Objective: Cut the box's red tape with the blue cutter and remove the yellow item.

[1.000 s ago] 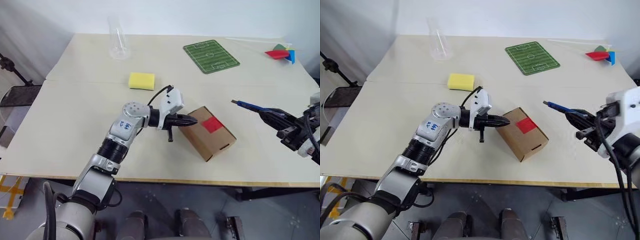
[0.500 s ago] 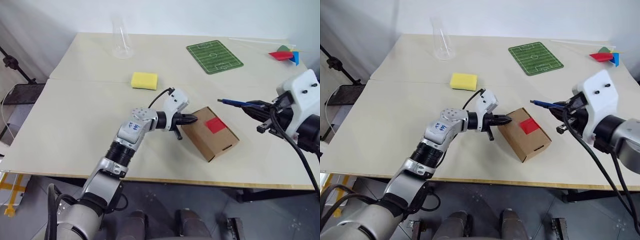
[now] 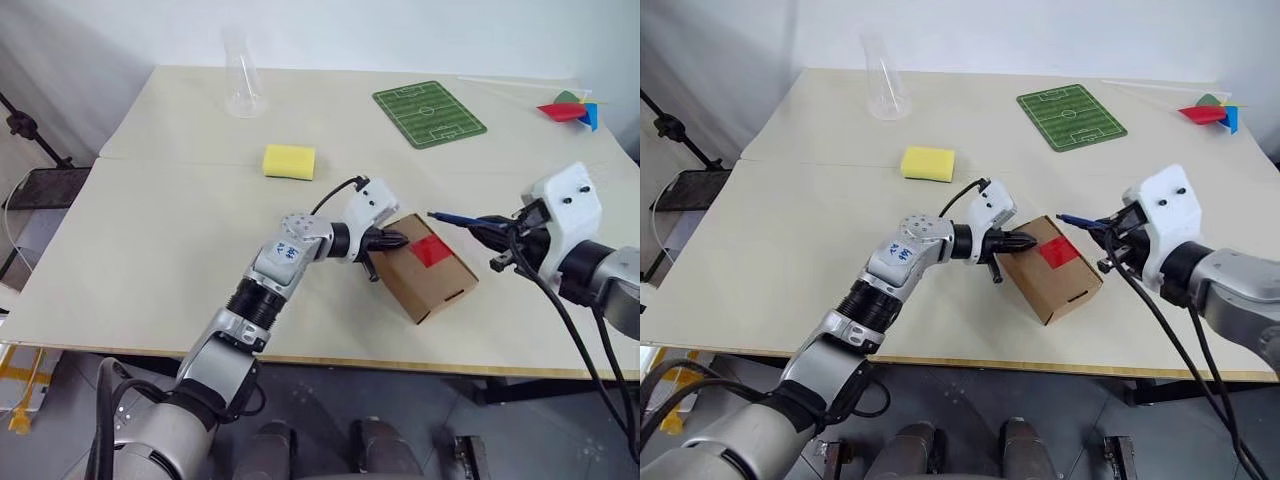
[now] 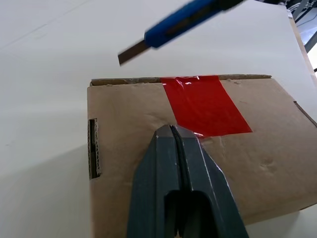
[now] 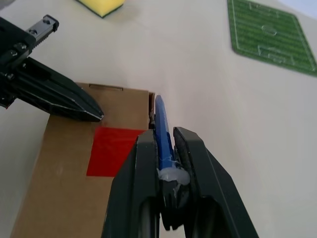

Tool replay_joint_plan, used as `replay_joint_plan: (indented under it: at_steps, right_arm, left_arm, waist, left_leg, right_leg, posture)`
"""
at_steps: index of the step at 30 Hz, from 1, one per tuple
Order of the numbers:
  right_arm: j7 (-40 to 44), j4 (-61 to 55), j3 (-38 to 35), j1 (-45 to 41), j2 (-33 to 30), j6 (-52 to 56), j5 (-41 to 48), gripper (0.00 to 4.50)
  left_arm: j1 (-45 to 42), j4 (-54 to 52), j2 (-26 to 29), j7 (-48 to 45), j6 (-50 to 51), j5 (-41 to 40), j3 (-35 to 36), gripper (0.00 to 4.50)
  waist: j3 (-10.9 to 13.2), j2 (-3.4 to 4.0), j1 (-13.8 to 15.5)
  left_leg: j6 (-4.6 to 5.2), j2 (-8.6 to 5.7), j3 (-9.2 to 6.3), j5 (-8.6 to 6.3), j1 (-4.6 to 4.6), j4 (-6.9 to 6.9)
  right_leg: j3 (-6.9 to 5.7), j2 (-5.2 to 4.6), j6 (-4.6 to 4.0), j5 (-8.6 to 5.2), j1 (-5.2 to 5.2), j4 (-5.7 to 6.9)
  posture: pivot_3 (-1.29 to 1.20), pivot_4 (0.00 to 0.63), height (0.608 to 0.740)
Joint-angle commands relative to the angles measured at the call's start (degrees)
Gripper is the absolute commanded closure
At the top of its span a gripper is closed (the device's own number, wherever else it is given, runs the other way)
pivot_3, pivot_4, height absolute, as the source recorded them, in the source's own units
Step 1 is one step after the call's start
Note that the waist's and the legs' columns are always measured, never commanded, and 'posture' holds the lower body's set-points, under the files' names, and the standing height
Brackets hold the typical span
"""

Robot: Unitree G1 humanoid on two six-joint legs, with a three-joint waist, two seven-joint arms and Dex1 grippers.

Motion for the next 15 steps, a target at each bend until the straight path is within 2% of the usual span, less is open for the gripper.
replay_joint_plan:
  at_steps: [1, 15]
  right_arm:
    - [0.76, -0.82, -0.88, -1.18, 1.15, 0.42, -2.04, 4.33]
    - [2.24, -2.37, -3.15, -2.80, 6.05, 2.76, -4.30, 4.33]
  left_arm:
    - [0.65, 0.69, -0.33, -0.60, 1.93, 1.15, -2.01, 4.50]
    - [0.29, 0.23, 0.18, -1.76, 3.07, 1.08, -2.04, 4.50]
  waist:
    - [-0.02, -0.01, -0.03]
    - [-0.04, 0.00, -0.09]
  left_leg:
    - [0.00, 0.00, 0.00, 0.00, 0.01, 0.00]
    - [0.00, -0.01, 0.00, 0.00, 0.06, 0.00]
  right_leg:
    - [0.00, 0.00, 0.00, 0.00, 0.00, 0.00]
    - [0.00, 0.00, 0.00, 0.00, 0.02, 0.04]
  posture:
    - [0.00, 0.150, 0.740]
    - [0.00, 0.150, 0.740]
